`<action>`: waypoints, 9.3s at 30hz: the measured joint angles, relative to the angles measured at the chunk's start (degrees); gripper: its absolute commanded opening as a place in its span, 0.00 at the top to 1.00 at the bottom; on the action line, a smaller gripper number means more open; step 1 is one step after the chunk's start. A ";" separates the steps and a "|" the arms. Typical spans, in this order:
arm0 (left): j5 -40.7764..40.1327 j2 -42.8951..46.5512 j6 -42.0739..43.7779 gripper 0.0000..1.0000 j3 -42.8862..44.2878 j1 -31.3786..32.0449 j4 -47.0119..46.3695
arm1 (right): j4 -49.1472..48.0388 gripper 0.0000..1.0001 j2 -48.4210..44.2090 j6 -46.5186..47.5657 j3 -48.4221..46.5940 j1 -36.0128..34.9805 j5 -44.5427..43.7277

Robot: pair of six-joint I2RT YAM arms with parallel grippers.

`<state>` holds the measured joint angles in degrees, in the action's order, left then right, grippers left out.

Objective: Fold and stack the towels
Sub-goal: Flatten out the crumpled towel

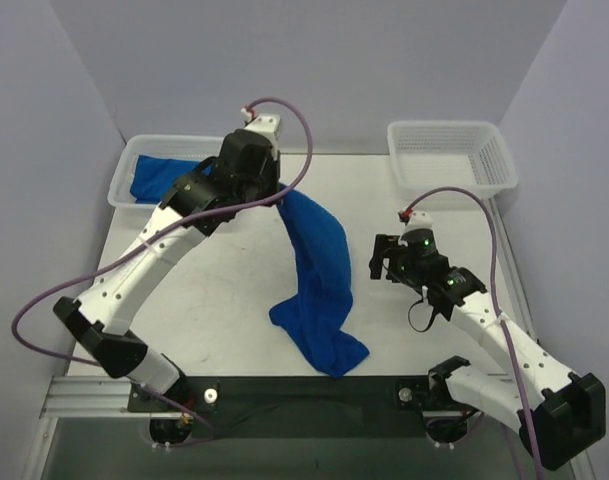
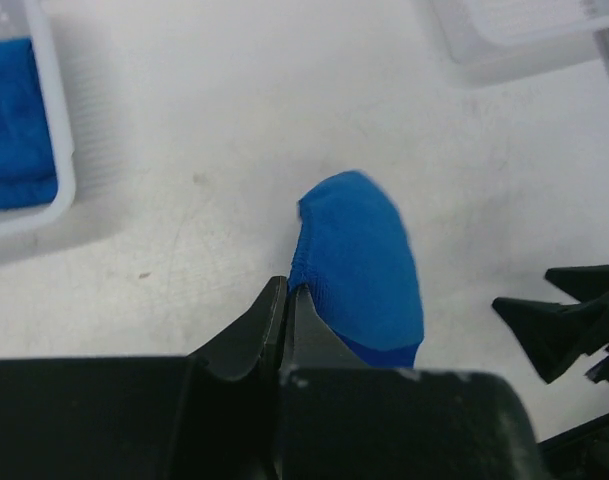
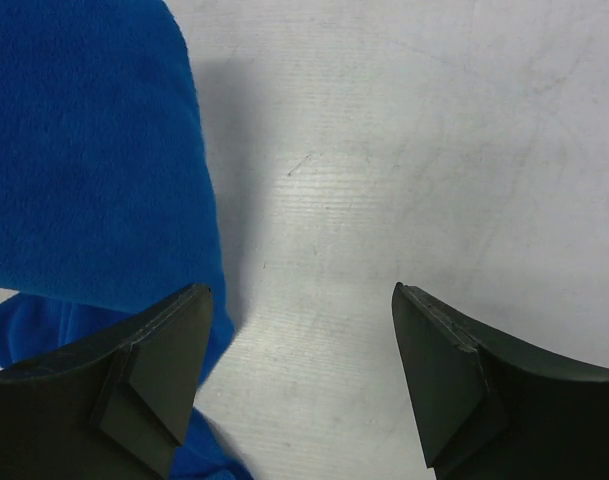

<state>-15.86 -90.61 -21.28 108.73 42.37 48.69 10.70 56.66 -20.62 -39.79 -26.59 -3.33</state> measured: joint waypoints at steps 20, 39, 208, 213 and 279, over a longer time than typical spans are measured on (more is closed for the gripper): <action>13.14 14.34 -11.17 1.00 -61.88 -17.90 -4.48 | 0.81 0.36 27.82 12.76 -21.14 -0.57 11.98; 16.79 17.86 -11.74 1.00 -64.28 -19.23 -8.66 | 2.25 0.43 65.96 21.84 -52.39 -9.99 19.78; 18.18 10.01 19.54 1.00 19.23 -18.84 -10.45 | 5.77 1.00 22.40 30.82 -75.28 -4.98 -0.63; 22.08 14.53 20.35 1.00 16.83 -18.71 -11.65 | 5.33 1.00 16.52 31.98 -74.95 -5.33 4.44; 24.72 -19.12 -7.02 1.00 -26.29 0.85 -33.33 | -4.48 0.55 11.61 -12.76 2.73 -29.33 0.83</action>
<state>8.86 -109.73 -28.29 82.43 43.22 15.35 6.22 68.27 -33.39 -37.06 -55.92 -2.50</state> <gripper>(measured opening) 0.034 0.456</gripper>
